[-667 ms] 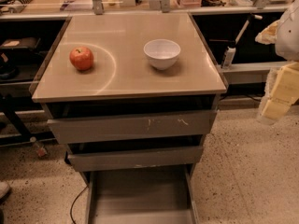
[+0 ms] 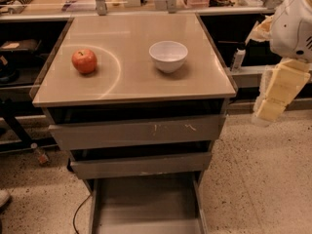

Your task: Place apple into bottom drawer

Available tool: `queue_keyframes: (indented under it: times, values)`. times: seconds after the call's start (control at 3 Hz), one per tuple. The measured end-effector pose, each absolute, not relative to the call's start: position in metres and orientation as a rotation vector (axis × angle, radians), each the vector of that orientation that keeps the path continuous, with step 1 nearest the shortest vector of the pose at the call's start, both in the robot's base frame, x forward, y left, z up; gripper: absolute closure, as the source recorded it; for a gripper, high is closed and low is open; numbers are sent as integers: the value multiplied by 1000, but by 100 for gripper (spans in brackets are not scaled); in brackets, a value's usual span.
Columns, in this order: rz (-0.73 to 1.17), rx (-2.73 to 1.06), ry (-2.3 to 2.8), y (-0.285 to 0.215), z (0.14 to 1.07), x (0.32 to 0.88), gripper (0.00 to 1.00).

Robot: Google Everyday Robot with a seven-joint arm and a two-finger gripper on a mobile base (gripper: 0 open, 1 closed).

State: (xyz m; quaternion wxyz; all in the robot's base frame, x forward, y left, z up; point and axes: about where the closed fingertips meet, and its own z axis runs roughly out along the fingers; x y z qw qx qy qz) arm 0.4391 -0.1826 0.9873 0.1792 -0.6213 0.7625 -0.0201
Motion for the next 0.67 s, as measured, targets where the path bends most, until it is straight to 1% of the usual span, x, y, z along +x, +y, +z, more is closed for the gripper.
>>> queue_keyframes:
  times: [0.67]
  values:
    - [75, -1901, 1960, -51, 1007, 465, 0]
